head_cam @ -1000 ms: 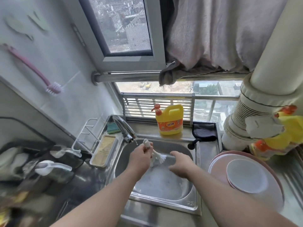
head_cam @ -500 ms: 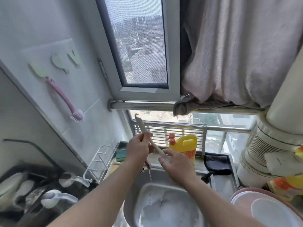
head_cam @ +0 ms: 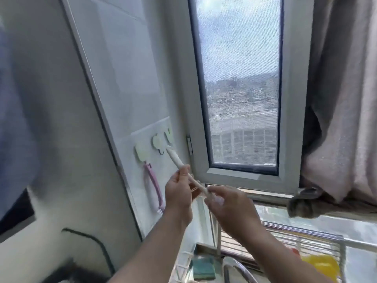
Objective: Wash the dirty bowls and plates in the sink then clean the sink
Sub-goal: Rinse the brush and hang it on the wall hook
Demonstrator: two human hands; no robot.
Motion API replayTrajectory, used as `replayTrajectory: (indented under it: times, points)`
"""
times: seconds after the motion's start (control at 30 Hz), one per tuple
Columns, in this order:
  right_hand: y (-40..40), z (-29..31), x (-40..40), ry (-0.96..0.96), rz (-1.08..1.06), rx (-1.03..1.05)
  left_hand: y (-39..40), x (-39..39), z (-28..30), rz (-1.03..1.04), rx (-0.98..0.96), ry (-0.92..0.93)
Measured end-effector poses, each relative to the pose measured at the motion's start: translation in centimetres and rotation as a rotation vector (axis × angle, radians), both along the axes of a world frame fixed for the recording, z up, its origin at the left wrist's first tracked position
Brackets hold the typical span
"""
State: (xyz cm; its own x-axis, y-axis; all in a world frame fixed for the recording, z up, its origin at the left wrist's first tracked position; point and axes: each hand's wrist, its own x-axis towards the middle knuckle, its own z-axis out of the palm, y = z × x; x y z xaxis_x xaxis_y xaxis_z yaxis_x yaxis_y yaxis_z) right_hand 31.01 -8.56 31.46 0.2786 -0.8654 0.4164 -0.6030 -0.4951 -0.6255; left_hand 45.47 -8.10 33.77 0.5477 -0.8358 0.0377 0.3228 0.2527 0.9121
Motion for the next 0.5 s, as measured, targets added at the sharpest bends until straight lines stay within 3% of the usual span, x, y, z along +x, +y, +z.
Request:
replayTrajectory:
  times: [0.33,0.5]
  points:
    - [-4.3,-1.2,5.2,-0.002,0.023,0.029,-2.9,4.4,-1.2,-0.031,0.048,0.1]
    - [-4.9,-3.6,7.0,-0.037,0.043,0.129,-4.3,5.7,-2.6,-0.01,0.129,0.031]
